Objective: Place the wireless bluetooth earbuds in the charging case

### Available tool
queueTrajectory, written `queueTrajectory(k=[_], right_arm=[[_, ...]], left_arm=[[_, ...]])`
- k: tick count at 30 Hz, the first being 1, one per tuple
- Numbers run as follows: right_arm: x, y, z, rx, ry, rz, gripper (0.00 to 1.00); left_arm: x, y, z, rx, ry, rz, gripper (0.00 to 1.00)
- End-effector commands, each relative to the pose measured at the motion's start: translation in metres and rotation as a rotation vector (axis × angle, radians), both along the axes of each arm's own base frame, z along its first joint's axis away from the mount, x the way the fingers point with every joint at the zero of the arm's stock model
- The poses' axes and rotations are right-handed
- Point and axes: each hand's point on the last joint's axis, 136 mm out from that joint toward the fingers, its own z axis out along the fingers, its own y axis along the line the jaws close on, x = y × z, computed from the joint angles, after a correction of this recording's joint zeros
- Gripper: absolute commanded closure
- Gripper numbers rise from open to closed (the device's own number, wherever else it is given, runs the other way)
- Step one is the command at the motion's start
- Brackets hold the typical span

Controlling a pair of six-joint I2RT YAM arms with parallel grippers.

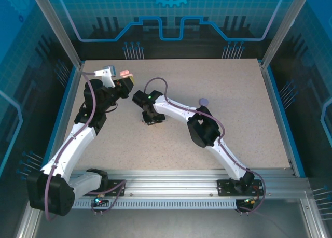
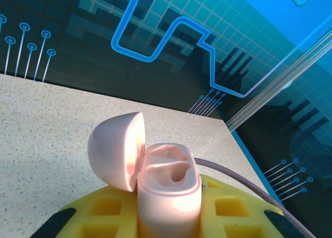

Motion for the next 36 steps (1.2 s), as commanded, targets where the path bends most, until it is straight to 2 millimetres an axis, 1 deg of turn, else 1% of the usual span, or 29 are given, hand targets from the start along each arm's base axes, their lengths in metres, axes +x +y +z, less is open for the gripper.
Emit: queueTrajectory(k=[1,4,8,10,13,16,20,21,22,24,27,31,34,36], right_arm=[[-0.017,-0.008,-0.001,-0.033,0.047,0.002,0.7],[-0.018,-0.008,-0.001,-0.032,0.051,0.005,0.71],[-0.02,-0.007,-0.003,-0.021,0.058,0.004,0.77],[-0.021,-0.006,-0.004,-0.014,0.061,0.006,0.83],[-0.02,-0.004,-0.003,-0.003,0.059,0.003,0.85],[-0.017,-0.005,0.004,0.013,0.043,-0.008,0.89],[-0.004,-0.011,0.025,0.068,-0.009,-0.04,0.89],[-0.001,-0.015,0.025,0.073,-0.015,-0.048,0.89],[0.002,-0.018,0.04,0.1,-0.042,-0.055,0.89],[0.008,-0.025,0.052,0.124,-0.065,-0.065,0.89],[0.015,-0.041,0.065,0.147,-0.091,-0.083,0.89],[0.023,-0.067,0.078,0.177,-0.125,-0.12,0.9],[0.029,-0.086,0.093,0.212,-0.157,-0.143,0.89],[0.033,-0.099,0.11,0.246,-0.189,-0.156,0.9]], left_arm=[[0.001,0.002,0.015,-0.022,-0.042,-0.002,1.0],[0.002,0.001,0.015,-0.024,-0.043,-0.003,1.0],[0.003,0.0,0.013,-0.026,-0.037,-0.006,1.0],[0.003,0.0,0.012,-0.028,-0.033,-0.008,1.0],[0.004,0.0,0.013,-0.034,-0.034,-0.009,1.0],[0.004,-0.001,0.013,-0.036,-0.034,-0.014,1.0],[0.002,-0.004,0.014,-0.037,-0.043,-0.035,1.0],[0.001,-0.006,0.014,-0.039,-0.051,-0.043,1.0],[0.0,-0.006,0.015,-0.041,-0.062,-0.049,1.0],[-0.002,-0.007,0.014,-0.049,-0.075,-0.052,1.0],[-0.004,-0.009,0.011,-0.055,-0.086,-0.066,1.0],[-0.007,-0.015,-0.002,-0.063,-0.092,-0.094,1.0],[-0.012,-0.025,-0.013,-0.052,-0.11,-0.141,1.0],[-0.019,-0.04,-0.019,-0.027,-0.13,-0.204,1.0]])
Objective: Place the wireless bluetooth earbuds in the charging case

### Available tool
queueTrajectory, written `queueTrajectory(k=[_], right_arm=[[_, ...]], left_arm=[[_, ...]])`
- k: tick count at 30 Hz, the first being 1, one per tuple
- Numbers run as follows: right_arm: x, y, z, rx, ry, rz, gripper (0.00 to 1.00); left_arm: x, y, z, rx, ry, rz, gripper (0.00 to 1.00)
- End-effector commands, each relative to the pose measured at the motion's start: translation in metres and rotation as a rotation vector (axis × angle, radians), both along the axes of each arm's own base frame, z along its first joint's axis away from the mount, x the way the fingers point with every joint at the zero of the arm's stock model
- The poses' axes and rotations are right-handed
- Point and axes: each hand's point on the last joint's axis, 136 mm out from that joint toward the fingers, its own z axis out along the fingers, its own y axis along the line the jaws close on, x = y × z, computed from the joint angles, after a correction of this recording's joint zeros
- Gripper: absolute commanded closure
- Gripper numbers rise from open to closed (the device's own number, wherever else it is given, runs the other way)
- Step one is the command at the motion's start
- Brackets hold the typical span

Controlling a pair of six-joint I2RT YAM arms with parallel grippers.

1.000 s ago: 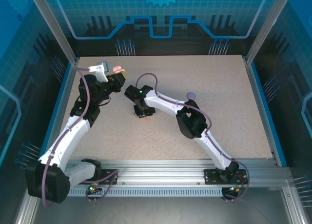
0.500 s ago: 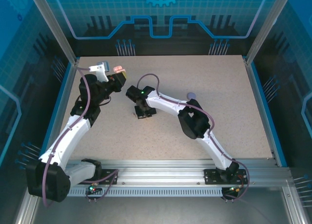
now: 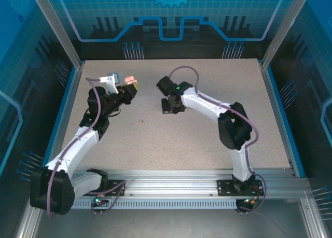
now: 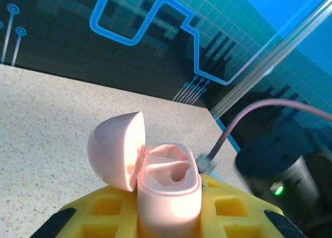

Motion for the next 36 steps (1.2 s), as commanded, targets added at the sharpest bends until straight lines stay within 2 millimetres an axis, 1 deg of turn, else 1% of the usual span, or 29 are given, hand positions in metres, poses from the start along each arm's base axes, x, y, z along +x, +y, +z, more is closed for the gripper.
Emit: queueTrajectory(k=[1,5,8,11,16,18,22,26,29,33,36], right_arm=[[0.009,-0.013,0.033,0.077,-0.078,-0.003,0.89],[0.015,-0.034,0.079,0.156,-0.174,-0.018,0.89],[0.016,-0.046,0.121,0.23,-0.269,-0.021,0.89],[0.015,-0.055,0.165,0.309,-0.373,-0.014,0.89],[0.005,-0.065,0.233,0.43,-0.547,0.015,0.88],[-0.002,-0.067,0.26,0.483,-0.624,0.032,0.88],[-0.018,-0.07,0.307,0.584,-0.768,0.068,0.88],[-0.032,-0.076,0.341,0.66,-0.888,0.087,0.87],[-0.042,-0.079,0.36,0.709,-0.96,0.103,0.87],[-0.056,-0.079,0.377,0.759,-1.039,0.143,0.87],[-0.066,-0.077,0.383,0.792,-1.083,0.177,0.87]], left_arm=[[-0.013,-0.026,0.015,0.013,-0.127,-0.122,1.0],[-0.028,-0.058,0.012,0.075,-0.201,-0.221,1.0],[-0.035,-0.08,0.01,0.126,-0.247,-0.279,1.0],[-0.038,-0.093,0.014,0.149,-0.289,-0.299,1.0],[-0.046,-0.107,0.032,0.189,-0.402,-0.307,1.0],[-0.048,-0.111,0.043,0.224,-0.475,-0.286,1.0],[-0.049,-0.119,0.066,0.28,-0.582,-0.222,1.0],[-0.049,-0.132,0.087,0.309,-0.685,-0.177,1.0],[-0.052,-0.146,0.108,0.322,-0.758,-0.177,1.0],[-0.056,-0.164,0.126,0.343,-0.832,-0.194,1.0],[-0.057,-0.171,0.134,0.342,-0.865,-0.201,1.0]])
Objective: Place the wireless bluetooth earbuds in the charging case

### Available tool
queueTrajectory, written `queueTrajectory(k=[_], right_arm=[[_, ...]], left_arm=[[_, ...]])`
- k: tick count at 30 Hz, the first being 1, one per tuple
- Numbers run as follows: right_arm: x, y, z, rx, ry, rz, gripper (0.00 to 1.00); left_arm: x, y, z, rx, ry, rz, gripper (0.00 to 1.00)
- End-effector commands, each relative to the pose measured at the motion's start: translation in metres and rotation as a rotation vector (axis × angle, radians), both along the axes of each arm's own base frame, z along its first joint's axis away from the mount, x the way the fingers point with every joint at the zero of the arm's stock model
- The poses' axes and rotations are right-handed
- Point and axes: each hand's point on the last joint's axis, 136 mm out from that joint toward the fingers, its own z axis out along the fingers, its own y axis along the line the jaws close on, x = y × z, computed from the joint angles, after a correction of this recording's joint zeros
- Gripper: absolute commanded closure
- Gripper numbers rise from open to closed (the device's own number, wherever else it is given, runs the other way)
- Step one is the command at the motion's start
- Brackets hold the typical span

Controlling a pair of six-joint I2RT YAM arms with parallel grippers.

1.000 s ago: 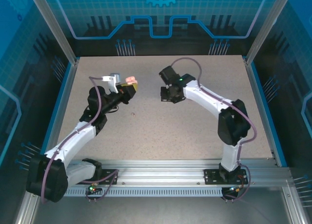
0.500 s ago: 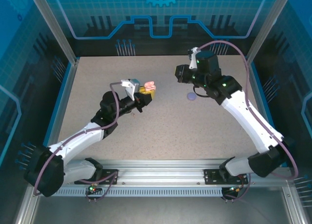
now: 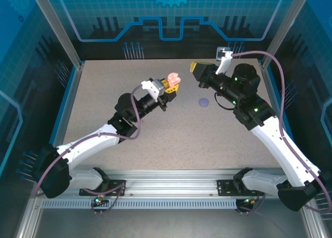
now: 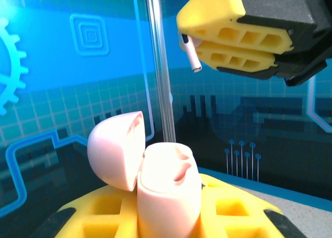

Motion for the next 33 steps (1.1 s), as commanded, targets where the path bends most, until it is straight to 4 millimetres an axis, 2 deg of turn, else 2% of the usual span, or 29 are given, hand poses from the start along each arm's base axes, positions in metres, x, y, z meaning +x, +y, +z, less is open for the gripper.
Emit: queueTrajectory(k=[1,7,11,33], right_arm=[[-0.015,0.003,0.029,0.051,-0.149,0.045,0.87],[-0.029,0.012,0.032,0.043,-0.23,0.09,0.87],[-0.032,0.019,0.025,0.036,-0.237,0.117,0.88],[-0.03,0.03,-0.004,0.016,-0.17,0.153,0.91]], left_arm=[[-0.002,-0.005,0.03,-0.014,-0.124,0.025,1.0],[-0.003,-0.013,0.038,-0.01,-0.148,0.013,1.0],[-0.004,-0.015,0.041,-0.014,-0.148,0.011,1.0],[-0.005,-0.016,0.045,-0.015,-0.135,0.006,1.0]])
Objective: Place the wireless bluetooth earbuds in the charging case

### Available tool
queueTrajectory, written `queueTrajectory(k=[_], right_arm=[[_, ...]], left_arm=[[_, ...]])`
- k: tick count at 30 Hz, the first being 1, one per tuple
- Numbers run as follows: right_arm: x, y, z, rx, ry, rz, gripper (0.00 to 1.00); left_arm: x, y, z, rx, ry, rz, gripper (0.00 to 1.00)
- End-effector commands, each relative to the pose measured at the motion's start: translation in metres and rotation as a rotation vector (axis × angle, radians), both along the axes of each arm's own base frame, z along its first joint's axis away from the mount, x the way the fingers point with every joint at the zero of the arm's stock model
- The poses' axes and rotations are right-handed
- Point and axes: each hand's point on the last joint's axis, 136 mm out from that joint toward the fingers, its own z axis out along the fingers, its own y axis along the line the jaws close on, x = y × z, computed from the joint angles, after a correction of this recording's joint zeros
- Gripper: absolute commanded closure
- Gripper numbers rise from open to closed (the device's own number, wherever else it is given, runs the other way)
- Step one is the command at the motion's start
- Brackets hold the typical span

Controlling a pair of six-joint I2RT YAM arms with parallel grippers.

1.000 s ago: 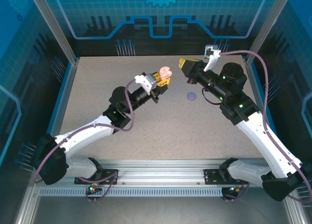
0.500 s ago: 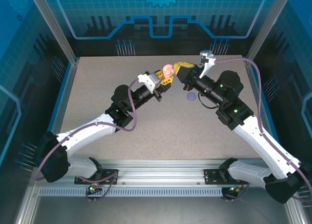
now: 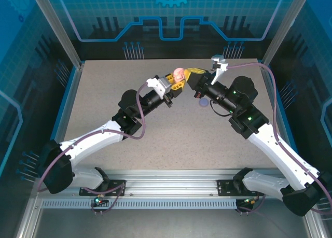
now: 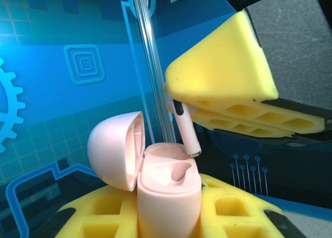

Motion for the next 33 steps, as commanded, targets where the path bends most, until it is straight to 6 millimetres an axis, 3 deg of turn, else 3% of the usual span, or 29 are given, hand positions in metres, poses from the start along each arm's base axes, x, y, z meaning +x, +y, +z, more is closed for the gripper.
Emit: queueTrajectory(k=[1,16,26,33], right_arm=[[-0.003,0.004,0.0,0.003,-0.015,0.017,0.91],[0.011,0.003,-0.011,-0.023,0.012,-0.019,0.92],[0.006,-0.013,-0.005,-0.005,0.008,-0.049,0.92],[0.004,-0.01,-0.013,-0.016,0.036,-0.025,0.93]], left_arm=[[-0.003,0.001,0.022,-0.031,-0.048,0.008,1.0],[-0.008,0.0,0.02,-0.017,-0.046,0.007,1.0],[-0.005,-0.001,0.017,-0.008,-0.04,0.013,1.0],[-0.004,-0.001,0.019,-0.01,-0.041,0.019,1.0]])
